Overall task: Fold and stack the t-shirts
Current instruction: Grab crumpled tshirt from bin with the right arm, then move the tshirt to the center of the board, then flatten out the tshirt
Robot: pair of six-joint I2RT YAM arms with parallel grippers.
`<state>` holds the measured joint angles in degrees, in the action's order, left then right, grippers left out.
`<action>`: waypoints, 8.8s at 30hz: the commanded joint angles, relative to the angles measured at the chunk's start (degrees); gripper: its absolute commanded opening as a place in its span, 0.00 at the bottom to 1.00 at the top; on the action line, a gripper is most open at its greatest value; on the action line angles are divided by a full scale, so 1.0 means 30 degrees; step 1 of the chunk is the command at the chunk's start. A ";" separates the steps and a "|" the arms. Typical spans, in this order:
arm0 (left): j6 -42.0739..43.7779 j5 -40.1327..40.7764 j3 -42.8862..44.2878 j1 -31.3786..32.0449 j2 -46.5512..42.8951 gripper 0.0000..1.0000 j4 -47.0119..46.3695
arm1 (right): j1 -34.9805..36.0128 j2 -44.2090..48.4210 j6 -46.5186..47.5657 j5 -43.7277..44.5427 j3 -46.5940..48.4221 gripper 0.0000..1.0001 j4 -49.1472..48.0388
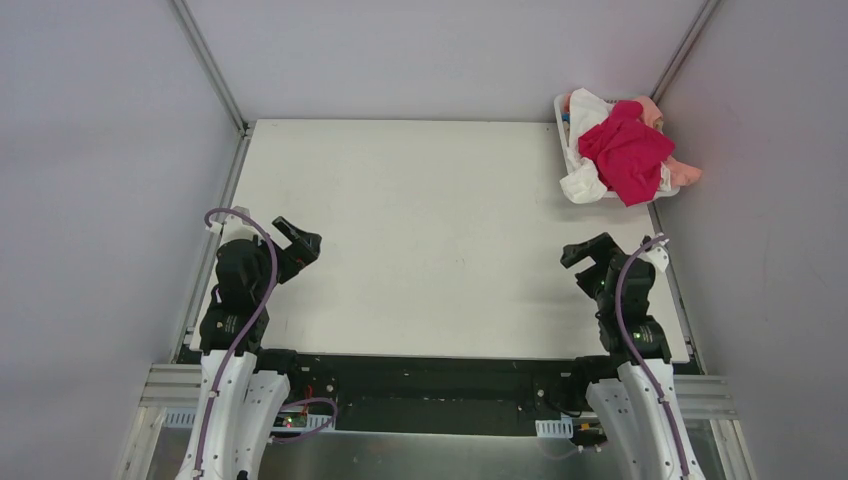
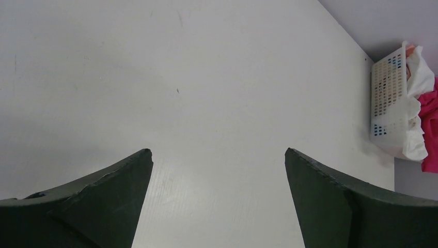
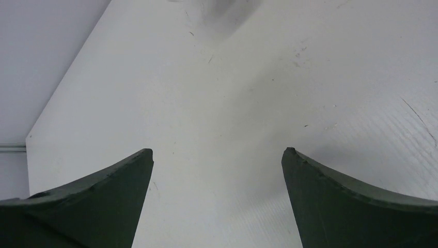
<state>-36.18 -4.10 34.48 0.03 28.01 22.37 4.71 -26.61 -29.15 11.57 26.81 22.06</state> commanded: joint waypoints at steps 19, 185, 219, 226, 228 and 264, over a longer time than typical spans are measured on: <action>0.0460 0.0410 -0.0053 0.0106 0.1326 1.00 -0.1377 | -0.0759 -1.3284 0.4992 0.6966 1.4324 1.00 0.0144; 0.1724 0.6158 0.8972 0.7233 1.5999 0.00 -0.2429 | 0.5317 -1.6018 0.6304 0.5412 1.3579 0.00 0.0703; 0.3664 1.7259 1.4048 0.7174 0.7797 0.00 0.2213 | 0.5227 -0.1336 0.2358 0.0442 0.8338 0.00 0.1844; 0.2252 1.2976 1.5334 0.4438 1.9139 0.48 0.2283 | 0.4007 -1.0021 0.0931 0.3862 0.6281 0.24 0.0995; 0.2247 1.2102 1.7616 0.4118 2.2250 0.89 0.3380 | 0.3715 -1.2304 0.0942 0.3940 0.7874 0.85 0.1848; -0.8219 0.3080 -0.1030 1.3737 0.8899 0.95 0.7773 | 0.9267 -1.5027 0.6608 -0.0422 0.8181 0.99 0.0116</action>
<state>-54.61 5.82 34.37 39.42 54.74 42.61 32.10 -72.64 -9.54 8.69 50.35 24.16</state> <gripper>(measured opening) 0.966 0.993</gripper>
